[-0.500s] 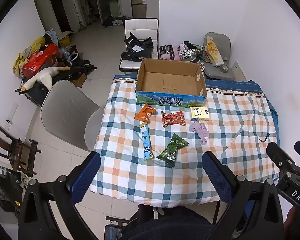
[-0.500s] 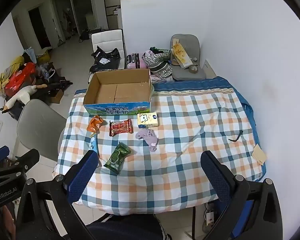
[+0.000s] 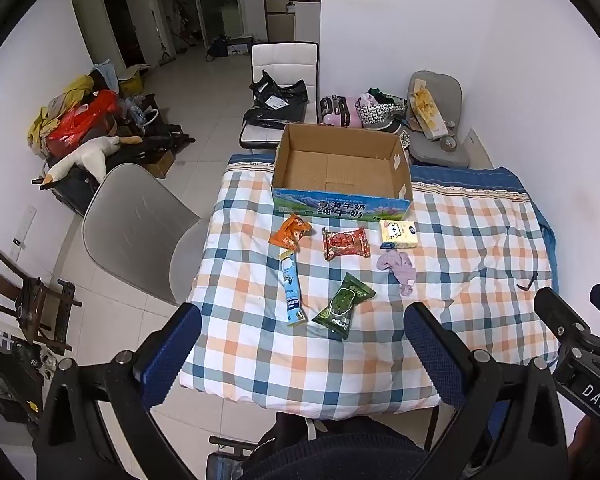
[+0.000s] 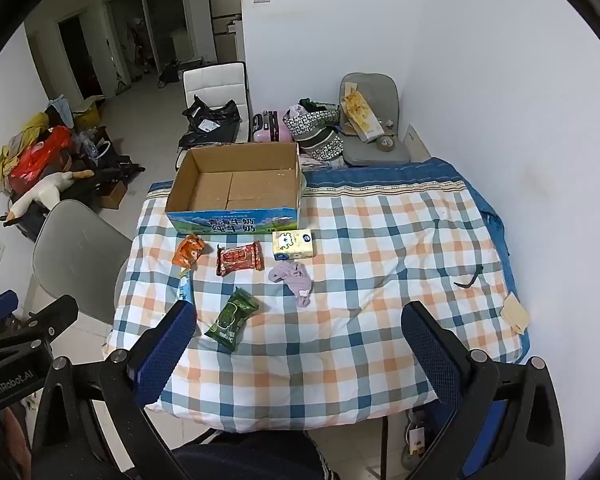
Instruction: Organize soft objects
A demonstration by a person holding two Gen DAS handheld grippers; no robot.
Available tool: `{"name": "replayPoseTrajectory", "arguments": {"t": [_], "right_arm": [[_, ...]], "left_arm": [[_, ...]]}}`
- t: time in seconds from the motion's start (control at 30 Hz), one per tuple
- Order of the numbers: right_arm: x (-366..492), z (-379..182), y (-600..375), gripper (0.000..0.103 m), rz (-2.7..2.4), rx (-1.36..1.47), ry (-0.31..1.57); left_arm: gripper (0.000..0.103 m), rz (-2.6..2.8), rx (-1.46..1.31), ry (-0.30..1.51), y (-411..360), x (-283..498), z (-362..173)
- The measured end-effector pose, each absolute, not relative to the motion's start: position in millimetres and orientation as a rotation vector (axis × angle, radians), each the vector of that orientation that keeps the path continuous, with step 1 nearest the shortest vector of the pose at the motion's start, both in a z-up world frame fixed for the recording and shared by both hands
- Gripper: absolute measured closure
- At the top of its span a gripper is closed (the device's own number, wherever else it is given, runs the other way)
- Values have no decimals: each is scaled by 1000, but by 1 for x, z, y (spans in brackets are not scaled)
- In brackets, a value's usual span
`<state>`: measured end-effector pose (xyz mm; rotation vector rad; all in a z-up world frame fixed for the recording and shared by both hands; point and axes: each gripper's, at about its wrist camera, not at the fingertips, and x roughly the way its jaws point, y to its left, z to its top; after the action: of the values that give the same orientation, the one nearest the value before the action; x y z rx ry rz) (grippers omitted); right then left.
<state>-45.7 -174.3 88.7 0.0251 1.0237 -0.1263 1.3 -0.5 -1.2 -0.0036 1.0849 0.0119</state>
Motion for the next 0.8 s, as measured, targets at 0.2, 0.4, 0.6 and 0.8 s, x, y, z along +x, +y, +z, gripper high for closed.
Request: {"name": "replayPoseTrajectory", "arguments": {"t": [0.2,0.4,0.6,0.8], "right_arm": [[-45,92,-177,0,-132,28,1018],[-36,95,-183,0,-130,25,1017],[-36,94,-180,0,-131,23,1014],[-36,95,-180,0,-134,22,1010]], "left_arm": [[0,13,-4,1080,-2,13,9],[0,18,-2,1077,-1,22,22],[0,28,-3,1062,1,14,21],[0,25,-3,1061,2,15,22]]}}
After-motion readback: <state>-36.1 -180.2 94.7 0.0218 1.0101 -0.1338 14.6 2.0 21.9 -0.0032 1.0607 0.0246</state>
